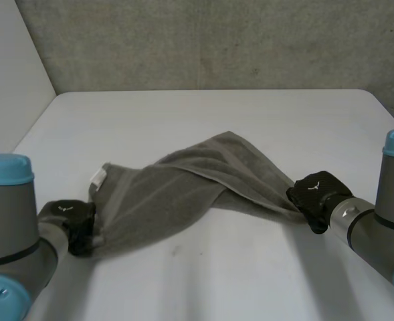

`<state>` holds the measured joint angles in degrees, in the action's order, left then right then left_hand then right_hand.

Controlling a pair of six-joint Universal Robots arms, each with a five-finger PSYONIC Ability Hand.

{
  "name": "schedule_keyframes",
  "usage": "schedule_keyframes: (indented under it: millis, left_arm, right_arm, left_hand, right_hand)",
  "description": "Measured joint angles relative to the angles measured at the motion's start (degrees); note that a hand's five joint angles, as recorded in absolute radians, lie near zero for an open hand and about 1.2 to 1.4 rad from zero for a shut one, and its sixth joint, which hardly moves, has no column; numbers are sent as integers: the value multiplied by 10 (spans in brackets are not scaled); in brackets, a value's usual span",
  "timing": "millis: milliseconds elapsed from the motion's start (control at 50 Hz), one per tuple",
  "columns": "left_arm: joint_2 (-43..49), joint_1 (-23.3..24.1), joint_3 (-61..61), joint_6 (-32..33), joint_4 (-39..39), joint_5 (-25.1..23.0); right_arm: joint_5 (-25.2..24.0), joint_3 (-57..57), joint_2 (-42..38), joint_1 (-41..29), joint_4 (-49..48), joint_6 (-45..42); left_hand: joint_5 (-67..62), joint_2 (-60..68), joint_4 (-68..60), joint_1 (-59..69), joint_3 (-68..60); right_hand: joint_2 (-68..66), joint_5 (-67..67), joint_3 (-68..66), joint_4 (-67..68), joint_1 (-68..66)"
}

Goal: Fold the towel.

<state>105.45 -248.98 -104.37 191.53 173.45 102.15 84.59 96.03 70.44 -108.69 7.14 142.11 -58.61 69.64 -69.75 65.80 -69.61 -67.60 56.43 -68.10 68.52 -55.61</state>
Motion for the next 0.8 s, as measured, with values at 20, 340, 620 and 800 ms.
schedule_keyframes:
  millis: [20, 340, 620, 800]
  left_arm:
    - [-10, 1, -5, 0, -8, 1]
    - [-106, 32, 26, 8, 5, -14]
    - [96, 80, 265, 2, 61, -95]
    - [224, 91, 397, 0, 27, -162]
  right_arm:
    - [0, 3, 5, 0, 0, -4]
    - [4, 33, 91, 27, -10, -57]
    - [-6, -44, 194, 20, -91, 23]
    - [-36, -101, 225, 15, -84, 35]
  left_hand:
    - [0, 0, 0, 0, 0]
    - [554, -564, 566, -529, 565]
    - [552, -562, 565, -526, 563]
    - [552, -562, 565, -526, 563]
  right_hand:
    - [0, 0, 0, 0, 0]
    - [0, 0, 0, 0, 0]
    - [0, 0, 0, 0, 0]
    - [0, 0, 0, 0, 0]
